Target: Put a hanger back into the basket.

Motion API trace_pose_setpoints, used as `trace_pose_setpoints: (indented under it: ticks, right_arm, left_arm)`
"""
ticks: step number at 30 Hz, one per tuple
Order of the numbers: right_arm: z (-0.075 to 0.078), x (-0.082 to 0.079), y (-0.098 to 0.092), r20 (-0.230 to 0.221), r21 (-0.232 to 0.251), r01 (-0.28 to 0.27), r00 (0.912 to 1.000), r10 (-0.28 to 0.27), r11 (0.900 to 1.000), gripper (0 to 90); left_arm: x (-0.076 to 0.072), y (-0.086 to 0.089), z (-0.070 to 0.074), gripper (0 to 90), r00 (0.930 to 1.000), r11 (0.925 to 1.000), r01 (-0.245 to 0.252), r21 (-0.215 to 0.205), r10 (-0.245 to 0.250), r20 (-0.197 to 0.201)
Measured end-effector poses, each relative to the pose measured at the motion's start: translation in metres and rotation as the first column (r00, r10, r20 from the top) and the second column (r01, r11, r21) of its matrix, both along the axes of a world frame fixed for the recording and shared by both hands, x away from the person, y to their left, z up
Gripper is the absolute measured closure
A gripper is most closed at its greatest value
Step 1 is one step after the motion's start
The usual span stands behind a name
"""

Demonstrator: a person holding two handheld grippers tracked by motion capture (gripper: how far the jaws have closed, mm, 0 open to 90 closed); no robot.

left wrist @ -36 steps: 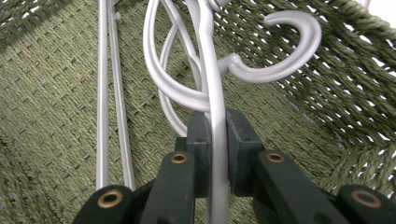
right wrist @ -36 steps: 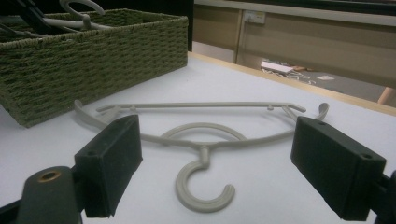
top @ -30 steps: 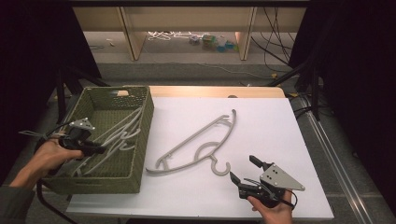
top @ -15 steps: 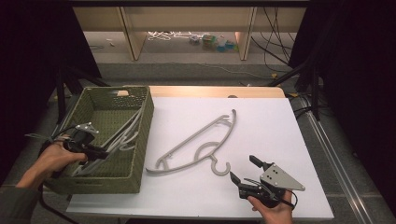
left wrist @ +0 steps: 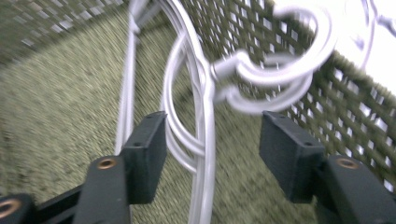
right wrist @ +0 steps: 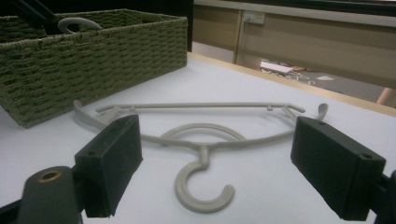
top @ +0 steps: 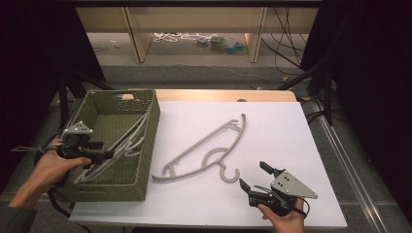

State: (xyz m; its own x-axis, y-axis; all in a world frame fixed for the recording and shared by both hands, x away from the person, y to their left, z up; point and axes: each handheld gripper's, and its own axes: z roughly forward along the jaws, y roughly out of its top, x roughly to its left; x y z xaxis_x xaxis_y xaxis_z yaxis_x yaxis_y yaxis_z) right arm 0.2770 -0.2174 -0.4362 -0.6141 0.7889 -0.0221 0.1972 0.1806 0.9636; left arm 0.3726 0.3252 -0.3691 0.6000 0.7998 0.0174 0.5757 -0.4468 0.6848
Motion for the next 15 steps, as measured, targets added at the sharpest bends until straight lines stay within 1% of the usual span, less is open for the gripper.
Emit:
trace_pose_setpoints:
  ticks: [1, 2, 3, 4, 5, 6, 7, 8, 9, 10, 11, 12, 13, 14, 15]
  right_arm:
    - [0.000, 0.000, 0.000, 0.000, 0.000, 0.000, 1.0000, 0.000, 1.000, 17.2]
    - [0.000, 0.000, 0.000, -0.002, -0.002, -0.004, 1.0000, 0.004, 1.000, 17.2]
    - [0.000, 0.000, 0.000, -0.002, -0.002, -0.004, 1.0000, 0.004, 1.000, 17.2]
    - [0.001, -0.001, 0.000, -0.007, -0.007, -0.004, 1.0000, 0.004, 1.000, 17.1]
    - [0.001, -0.001, -0.001, -0.009, -0.010, -0.001, 1.0000, 0.001, 1.000, 17.0]
    - [0.001, -0.001, -0.001, -0.009, -0.010, -0.001, 1.0000, 0.001, 1.000, 17.0]
    - [0.001, -0.001, -0.001, -0.007, -0.011, 0.000, 1.0000, 0.000, 1.000, 17.0]
    - [0.001, -0.001, -0.001, -0.007, -0.011, 0.000, 1.0000, 0.000, 1.000, 17.0]
    - [0.001, -0.001, -0.001, -0.009, -0.011, 0.000, 1.0000, -0.001, 1.000, 17.0]
    - [0.001, -0.001, -0.001, -0.009, -0.011, 0.000, 1.0000, 0.000, 1.000, 17.0]
    - [0.001, -0.001, -0.001, -0.006, -0.010, 0.000, 1.0000, 0.000, 1.000, 17.0]
    - [0.000, 0.000, 0.001, 0.003, 0.011, -0.007, 1.0000, 0.007, 1.000, 17.0]
    - [0.000, 0.000, 0.001, 0.003, 0.011, -0.007, 1.0000, 0.007, 1.000, 17.0]
    - [0.001, 0.000, 0.000, 0.002, 0.004, -0.001, 1.0000, 0.001, 1.000, 17.0]
    - [0.001, 0.000, 0.000, 0.002, 0.004, -0.001, 1.0000, 0.001, 1.000, 17.0]
  left_arm:
    - [-0.002, -0.001, 0.003, 37.6, 0.9996, 1.0000, -0.001, -0.007, 0.002, 0.027]
    - [-0.005, -0.003, 0.005, 35.0, 0.9978, 0.9994, -0.005, -0.036, 0.007, 0.066]
    - [-0.006, -0.006, 0.006, 35.0, 0.9922, 0.9972, -0.014, -0.073, 0.023, 0.122]
    - [-0.014, -0.011, 0.007, 33.6, 0.9894, 0.9905, -0.053, -0.127, 0.070, 0.127]
    - [-0.016, -0.013, 0.008, 32.5, 0.9866, 0.9884, -0.038, -0.147, 0.060, 0.151]
    - [-0.021, -0.016, 0.009, 32.5, 0.9840, 0.9846, -0.045, -0.169, 0.073, 0.162]
    - [-0.027, -0.021, 0.009, 31.3, 0.9803, 0.9775, -0.059, -0.203, 0.095, 0.173]
    - [-0.030, -0.023, 0.011, 31.3, 0.9756, 0.9764, -0.042, -0.212, 0.086, 0.202]
    - [-0.035, -0.027, 0.012, 31.1, 0.9722, 0.9645, -0.053, -0.259, 0.109, 0.207]
    - [-0.038, -0.030, 0.014, 31.1, 0.9675, 0.9612, -0.042, -0.273, 0.107, 0.229]
    - [-0.041, -0.034, 0.014, 31.1, 0.9647, 0.9554, -0.034, -0.294, 0.108, 0.240]
    - [-0.046, -0.040, 0.015, 30.8, 0.9570, 0.9498, -0.010, -0.313, 0.100, 0.272]
    - [-0.046, -0.040, 0.015, 30.8, 0.9570, 0.9498, -0.010, -0.313, 0.100, 0.272]
    - [-0.050, -0.045, 0.016, 30.6, 0.9520, 0.9400, -0.001, -0.341, 0.105, 0.287]
    - [-0.050, -0.045, 0.016, 30.2, 0.9520, 0.9400, -0.001, -0.341, 0.105, 0.287]
